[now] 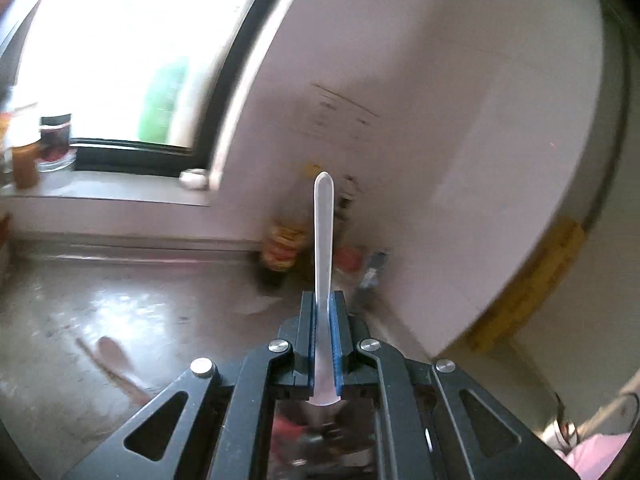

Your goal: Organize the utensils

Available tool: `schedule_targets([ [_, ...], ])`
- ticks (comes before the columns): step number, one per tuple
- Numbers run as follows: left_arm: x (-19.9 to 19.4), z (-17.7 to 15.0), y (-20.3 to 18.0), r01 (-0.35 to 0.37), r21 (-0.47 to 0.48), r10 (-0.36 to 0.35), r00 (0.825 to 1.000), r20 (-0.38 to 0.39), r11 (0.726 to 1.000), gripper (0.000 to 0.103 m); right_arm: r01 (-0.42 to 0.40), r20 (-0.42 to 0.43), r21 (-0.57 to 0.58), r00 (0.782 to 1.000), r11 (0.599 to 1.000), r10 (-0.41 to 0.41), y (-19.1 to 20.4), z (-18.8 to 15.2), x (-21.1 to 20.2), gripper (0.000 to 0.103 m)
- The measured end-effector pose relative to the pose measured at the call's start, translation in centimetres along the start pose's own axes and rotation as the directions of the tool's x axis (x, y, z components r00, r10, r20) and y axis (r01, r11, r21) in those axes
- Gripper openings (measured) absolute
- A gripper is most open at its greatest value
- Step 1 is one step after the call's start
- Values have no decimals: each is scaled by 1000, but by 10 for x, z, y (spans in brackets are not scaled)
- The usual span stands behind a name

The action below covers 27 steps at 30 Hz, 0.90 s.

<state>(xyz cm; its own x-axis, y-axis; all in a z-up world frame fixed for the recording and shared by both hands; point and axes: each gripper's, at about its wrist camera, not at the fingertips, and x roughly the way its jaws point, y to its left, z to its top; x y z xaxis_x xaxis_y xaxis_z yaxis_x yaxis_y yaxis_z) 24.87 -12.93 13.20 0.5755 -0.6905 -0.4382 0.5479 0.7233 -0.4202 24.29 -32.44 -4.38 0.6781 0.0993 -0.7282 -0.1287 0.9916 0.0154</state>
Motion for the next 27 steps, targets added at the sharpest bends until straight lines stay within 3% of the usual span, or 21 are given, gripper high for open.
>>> schedule_targets([
  [3, 26, -6, -8, 41, 27, -40, 998, -43, 999, 6, -7, 2, -7, 1000, 1000, 7, 2, 3, 4, 91],
  [7, 53, -16, -3, 79, -16, -80, 990, -115, 997, 6, -13, 6, -10, 1000, 1000, 13, 5, 3, 2, 91],
  [16, 89, -23, 3, 73, -29, -78, 979, -187, 997, 6, -16, 12, -3, 1000, 1000, 16, 5, -1, -2, 91],
  [21, 82, -26, 4, 90, -33, -95, 970, -223, 995, 6, -17, 13, -1, 1000, 1000, 17, 6, -2, -2, 91],
  [27, 63, -42, 14, 147, -118, -172, 955, -242, 982, 6, -20, 14, -8, 1000, 1000, 20, 6, -2, -3, 91],
])
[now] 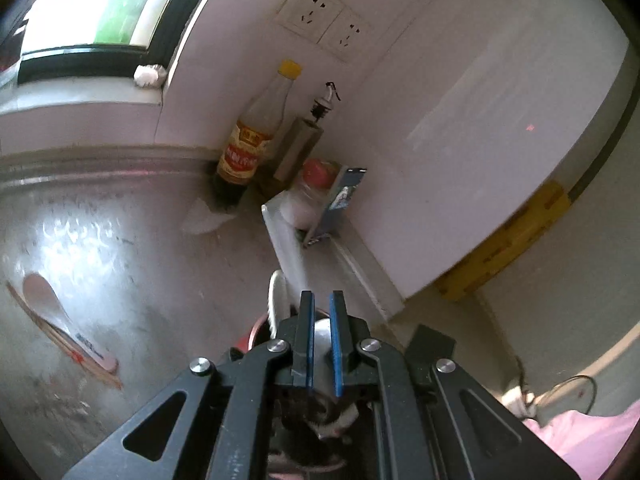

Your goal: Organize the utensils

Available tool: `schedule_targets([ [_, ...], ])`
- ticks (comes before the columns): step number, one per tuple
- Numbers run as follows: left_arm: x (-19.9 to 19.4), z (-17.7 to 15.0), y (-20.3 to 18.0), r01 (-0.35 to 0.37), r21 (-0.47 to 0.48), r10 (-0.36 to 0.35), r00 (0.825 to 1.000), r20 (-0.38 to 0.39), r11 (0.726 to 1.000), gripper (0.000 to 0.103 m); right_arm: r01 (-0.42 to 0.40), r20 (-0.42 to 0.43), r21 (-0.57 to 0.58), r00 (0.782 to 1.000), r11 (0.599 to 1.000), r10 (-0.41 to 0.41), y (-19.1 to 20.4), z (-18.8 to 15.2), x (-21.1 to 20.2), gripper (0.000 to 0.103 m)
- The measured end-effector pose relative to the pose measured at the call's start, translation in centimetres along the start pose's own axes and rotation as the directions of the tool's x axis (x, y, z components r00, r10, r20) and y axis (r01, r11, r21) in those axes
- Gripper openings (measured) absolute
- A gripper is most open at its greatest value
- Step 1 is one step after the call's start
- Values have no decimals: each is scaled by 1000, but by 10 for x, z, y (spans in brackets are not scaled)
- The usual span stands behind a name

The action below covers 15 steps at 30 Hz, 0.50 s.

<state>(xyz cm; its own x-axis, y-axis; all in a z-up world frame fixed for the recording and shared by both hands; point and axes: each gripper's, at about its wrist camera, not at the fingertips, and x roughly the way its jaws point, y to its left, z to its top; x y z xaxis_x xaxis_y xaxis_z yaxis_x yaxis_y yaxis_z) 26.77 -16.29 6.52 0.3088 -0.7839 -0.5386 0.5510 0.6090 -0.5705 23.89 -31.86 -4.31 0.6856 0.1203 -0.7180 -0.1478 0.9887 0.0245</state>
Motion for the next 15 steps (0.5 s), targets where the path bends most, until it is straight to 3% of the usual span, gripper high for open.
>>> schedule_targets([
  [8, -13, -6, -4, -26, -5, 26, 1000, 16, 1000, 10, -4, 0, -3, 1000, 1000, 4, -1, 1, 2, 91],
  [13, -32, -5, 1, -43, -25, 44, 997, 69, 999, 12, -7, 0, -5, 1000, 1000, 7, -1, 0, 3, 91],
  [15, -42, -4, 6, -63, -36, 66, 993, 95, 997, 25, -7, 0, -5, 1000, 1000, 7, -1, 0, 3, 91],
])
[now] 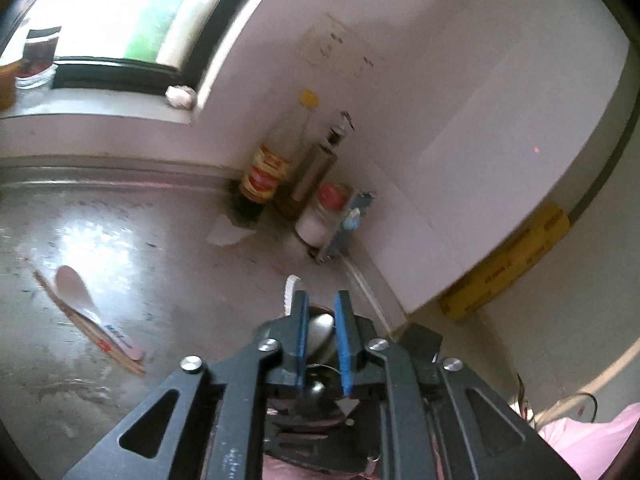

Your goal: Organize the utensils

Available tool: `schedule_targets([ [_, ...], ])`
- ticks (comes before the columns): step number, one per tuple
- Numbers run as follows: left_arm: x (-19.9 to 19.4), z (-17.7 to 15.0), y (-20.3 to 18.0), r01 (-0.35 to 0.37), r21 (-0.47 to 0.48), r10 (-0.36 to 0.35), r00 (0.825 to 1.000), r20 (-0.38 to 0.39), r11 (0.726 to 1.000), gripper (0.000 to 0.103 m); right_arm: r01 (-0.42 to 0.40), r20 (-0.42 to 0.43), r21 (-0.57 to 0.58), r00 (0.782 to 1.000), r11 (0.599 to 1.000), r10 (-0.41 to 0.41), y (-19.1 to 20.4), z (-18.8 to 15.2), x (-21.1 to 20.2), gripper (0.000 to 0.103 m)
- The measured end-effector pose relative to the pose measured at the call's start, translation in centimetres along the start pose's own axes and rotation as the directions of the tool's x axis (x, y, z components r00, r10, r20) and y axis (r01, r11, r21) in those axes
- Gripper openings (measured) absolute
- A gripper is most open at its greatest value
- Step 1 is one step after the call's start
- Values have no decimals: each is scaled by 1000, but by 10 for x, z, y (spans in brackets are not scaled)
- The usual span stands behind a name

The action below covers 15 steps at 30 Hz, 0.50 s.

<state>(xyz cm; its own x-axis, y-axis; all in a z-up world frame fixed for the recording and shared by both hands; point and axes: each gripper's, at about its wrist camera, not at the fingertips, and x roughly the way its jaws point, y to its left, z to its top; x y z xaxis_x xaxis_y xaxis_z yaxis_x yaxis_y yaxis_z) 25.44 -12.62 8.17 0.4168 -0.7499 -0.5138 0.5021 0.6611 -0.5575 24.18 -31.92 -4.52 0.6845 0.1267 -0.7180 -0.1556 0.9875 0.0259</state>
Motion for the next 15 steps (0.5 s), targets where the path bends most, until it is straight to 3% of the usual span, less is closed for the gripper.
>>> schedule_targets([
  [2, -13, 2, 8, -48, -14, 48, 998, 36, 999, 36, 0, 0, -1, 1000, 1000, 0, 0, 0, 0, 91],
  [6, -33, -1, 30, -144, -67, 150, 985, 84, 987, 44, 2, 0, -2, 1000, 1000, -2, 1, -1, 0, 91],
  [15, -48, -24, 84, -357, -193, 371, 928, 41, 914, 65, 12, -2, 2, 1000, 1000, -12, 3, -2, -1, 91],
])
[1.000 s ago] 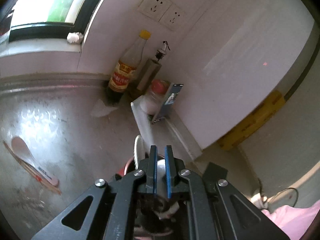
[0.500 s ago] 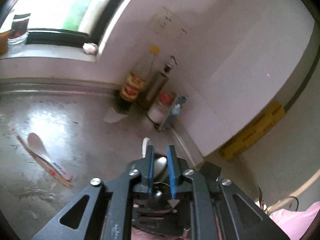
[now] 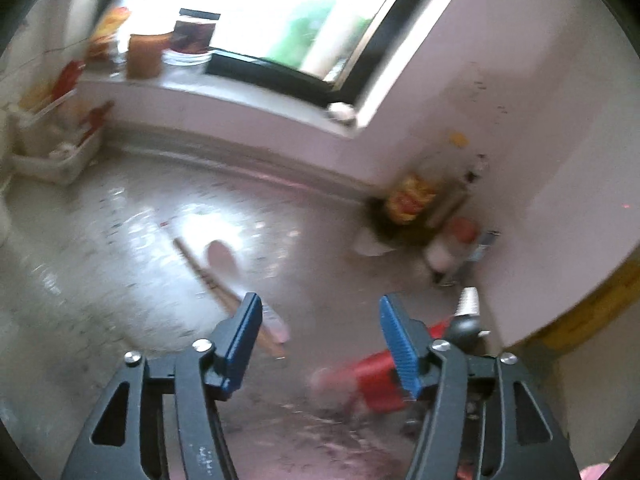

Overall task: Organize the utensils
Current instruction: 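Move the open left gripper to the white soup spoon on the chopsticks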

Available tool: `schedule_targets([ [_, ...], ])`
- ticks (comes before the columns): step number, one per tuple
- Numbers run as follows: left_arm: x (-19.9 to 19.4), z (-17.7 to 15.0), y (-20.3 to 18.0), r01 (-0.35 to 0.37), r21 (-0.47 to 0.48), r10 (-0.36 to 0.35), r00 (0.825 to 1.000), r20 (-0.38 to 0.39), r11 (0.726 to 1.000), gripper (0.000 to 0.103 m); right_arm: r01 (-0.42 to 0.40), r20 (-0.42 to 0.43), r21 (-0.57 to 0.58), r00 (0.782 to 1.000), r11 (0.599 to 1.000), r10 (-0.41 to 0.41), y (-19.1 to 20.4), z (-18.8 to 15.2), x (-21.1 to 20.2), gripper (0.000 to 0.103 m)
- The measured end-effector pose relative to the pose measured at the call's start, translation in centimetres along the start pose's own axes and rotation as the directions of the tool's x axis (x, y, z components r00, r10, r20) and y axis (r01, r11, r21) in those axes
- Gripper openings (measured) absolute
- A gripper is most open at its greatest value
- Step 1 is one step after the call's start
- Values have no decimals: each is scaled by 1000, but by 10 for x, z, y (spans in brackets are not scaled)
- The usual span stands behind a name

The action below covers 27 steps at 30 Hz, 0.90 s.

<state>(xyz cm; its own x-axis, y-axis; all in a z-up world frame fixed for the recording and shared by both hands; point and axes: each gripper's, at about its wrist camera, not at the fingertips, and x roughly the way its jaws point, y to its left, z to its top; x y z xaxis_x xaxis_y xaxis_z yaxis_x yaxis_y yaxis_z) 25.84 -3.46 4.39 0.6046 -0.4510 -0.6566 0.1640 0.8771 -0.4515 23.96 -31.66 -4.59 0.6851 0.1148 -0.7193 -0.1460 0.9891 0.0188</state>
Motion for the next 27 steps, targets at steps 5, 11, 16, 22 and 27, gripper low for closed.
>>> schedule_targets([
  [5, 9, -6, 26, -110, -46, 110, 994, -11, 993, 84, 6, -1, 3, 1000, 1000, -6, 2, -1, -2, 91],
  [11, 23, -10, 55, -177, -120, 176, 984, -23, 977, 92, 10, -1, 9, 1000, 1000, -10, 1, -1, -2, 91],
  [16, 33, -14, 76, -234, -178, 230, 972, -44, 956, 93, 17, 0, 18, 1000, 1000, -17, 0, -2, -4, 91],
  [22, 43, -16, 89, -257, -208, 251, 966, -57, 944, 93, 43, -1, 41, 999, 998, -43, -4, -4, -6, 91],
  [27, 55, -18, 94, -258, -214, 245, 966, -86, 942, 93, 61, -2, 50, 998, 997, -61, -6, -6, -9, 90],
])
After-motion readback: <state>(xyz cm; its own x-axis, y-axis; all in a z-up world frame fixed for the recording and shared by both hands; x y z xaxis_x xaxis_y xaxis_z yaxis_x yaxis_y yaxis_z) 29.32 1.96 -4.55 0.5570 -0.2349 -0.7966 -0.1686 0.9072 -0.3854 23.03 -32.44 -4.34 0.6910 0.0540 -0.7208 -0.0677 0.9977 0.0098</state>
